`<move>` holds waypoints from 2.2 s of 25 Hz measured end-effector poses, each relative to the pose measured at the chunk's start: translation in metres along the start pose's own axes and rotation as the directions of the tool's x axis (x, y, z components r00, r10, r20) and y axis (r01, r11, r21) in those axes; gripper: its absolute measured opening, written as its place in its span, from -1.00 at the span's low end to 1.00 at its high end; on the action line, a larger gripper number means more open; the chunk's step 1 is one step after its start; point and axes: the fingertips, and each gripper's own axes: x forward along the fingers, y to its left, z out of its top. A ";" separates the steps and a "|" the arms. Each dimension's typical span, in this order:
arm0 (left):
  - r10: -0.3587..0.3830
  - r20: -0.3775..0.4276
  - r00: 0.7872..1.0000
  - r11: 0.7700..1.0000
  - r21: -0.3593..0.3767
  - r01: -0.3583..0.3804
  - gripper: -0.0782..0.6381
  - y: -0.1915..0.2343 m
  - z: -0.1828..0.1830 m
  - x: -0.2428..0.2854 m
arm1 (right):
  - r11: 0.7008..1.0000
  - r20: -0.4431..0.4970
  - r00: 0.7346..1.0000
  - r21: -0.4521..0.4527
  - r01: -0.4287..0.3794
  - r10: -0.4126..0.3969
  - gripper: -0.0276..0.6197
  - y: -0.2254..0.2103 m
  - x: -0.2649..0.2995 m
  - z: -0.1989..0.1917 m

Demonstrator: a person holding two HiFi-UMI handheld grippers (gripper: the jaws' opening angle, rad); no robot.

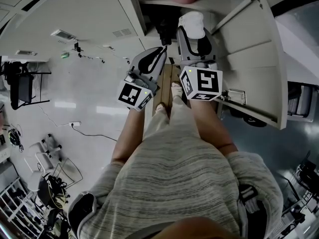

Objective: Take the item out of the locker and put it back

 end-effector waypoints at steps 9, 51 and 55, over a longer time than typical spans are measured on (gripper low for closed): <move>0.023 -0.028 0.999 1.000 -0.012 -0.023 -0.68 0.010 -0.011 -0.003 | 0.998 -0.132 0.990 -0.002 0.057 -0.057 -0.28 -0.021 0.022 -0.061; -0.011 -0.030 0.999 1.000 -0.015 0.010 -0.68 0.011 -0.005 0.020 | 0.997 -0.325 0.942 -0.032 0.073 -0.079 -0.11 -0.043 0.026 -0.160; -0.014 -0.019 1.000 1.000 -0.013 0.014 -0.68 0.008 0.002 0.020 | 0.998 -0.286 0.957 -0.040 0.048 -0.057 -0.11 -0.035 0.011 -0.138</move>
